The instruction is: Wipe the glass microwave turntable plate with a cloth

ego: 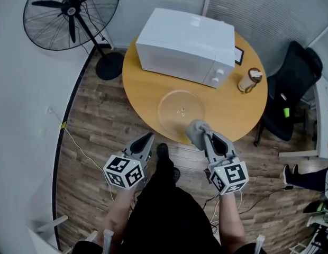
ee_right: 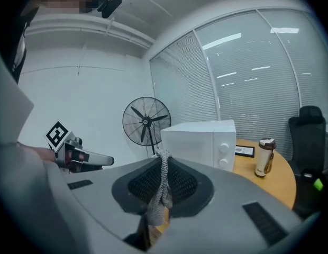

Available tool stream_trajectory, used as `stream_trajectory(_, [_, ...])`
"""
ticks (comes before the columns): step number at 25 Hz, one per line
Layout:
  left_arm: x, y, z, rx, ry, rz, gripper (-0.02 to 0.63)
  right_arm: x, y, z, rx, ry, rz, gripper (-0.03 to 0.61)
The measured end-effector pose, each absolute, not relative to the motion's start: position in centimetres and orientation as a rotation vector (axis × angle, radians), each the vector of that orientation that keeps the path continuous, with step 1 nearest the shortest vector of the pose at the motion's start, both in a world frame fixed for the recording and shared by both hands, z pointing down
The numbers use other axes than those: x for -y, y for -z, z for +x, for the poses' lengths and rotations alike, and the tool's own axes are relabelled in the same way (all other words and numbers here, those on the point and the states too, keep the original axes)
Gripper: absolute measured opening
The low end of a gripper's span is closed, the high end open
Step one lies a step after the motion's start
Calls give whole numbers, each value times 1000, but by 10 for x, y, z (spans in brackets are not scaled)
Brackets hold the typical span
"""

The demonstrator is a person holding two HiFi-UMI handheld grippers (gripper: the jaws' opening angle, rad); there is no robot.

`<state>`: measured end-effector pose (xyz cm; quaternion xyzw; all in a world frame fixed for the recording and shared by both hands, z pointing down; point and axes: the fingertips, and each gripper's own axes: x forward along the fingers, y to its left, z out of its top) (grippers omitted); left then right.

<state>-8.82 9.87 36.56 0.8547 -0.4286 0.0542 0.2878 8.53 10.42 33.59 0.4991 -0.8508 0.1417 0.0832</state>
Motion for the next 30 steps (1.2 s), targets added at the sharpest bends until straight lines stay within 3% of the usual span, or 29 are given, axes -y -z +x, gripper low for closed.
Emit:
stream_trajectory(16, [-7,-450,-101,1038,-161,2087,48,0,-375,73,2429,-457,1462,39])
stream_trajectory(30, [-11,-559,-94,932,-90,1694,87,26,-432,72,2357,-535,1376,40])
